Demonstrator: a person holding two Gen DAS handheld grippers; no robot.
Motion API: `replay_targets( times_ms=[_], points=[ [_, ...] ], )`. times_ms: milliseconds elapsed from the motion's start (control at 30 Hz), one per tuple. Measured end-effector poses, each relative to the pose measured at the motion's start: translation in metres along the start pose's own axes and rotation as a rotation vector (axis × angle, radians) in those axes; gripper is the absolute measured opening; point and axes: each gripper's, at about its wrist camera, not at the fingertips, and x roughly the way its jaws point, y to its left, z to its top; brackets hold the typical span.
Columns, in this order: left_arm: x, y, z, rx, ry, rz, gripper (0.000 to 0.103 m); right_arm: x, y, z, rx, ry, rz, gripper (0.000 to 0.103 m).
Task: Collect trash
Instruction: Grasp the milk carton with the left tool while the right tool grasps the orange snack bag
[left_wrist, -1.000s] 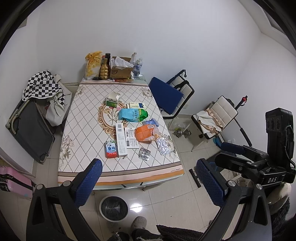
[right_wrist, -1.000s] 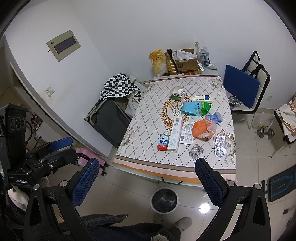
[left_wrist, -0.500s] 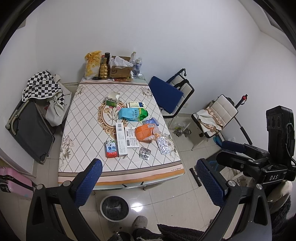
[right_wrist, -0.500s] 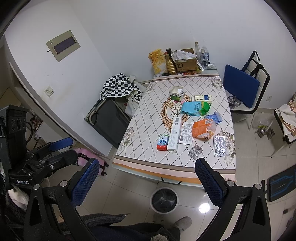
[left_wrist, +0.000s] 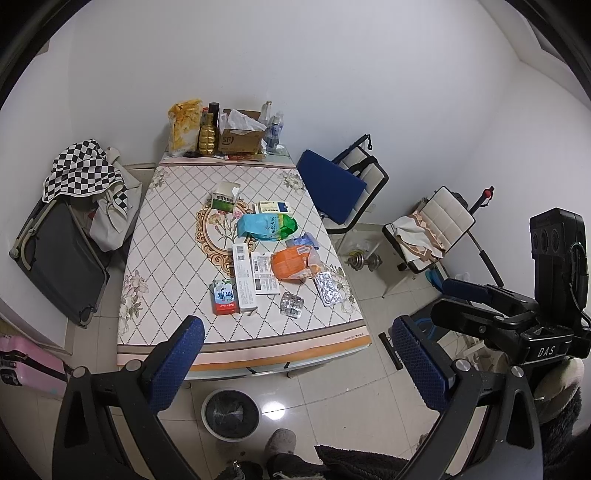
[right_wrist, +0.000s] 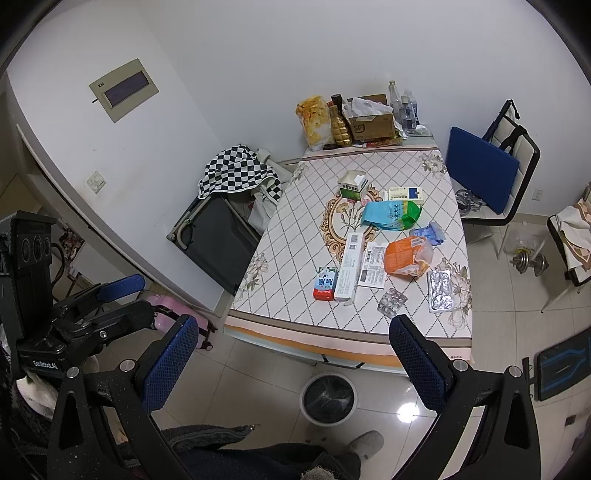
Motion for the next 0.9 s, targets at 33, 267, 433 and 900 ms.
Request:
replay_targets(
  times_ms=[33, 267, 433, 900],
  points=[
    [0.0, -0.001, 0.0, 0.002, 0.002, -0.002, 0.103, 0.003, -0.002, 0.0, 0.001, 0.001, -0.001, 0.103],
    [0.026, 0.019, 0.006, 0.04, -0.007, 0.182, 0.103, 0.012, -0.005, 0.002, 0.066, -0.022, -0.048, 0.103],
    [0.084, 0.056, 0.013, 0.065, 0.016, 0.402, 0.103, 0.04, -0.036, 0.003, 0.203, -0.046, -0.25, 0.103],
    [0.353, 0.152, 0.01, -0.24, 0.481, 0.436, 0.1, 0.251, -0.231, 0.043, 0.509, 0.22, -0.357, 0.102]
  ],
)
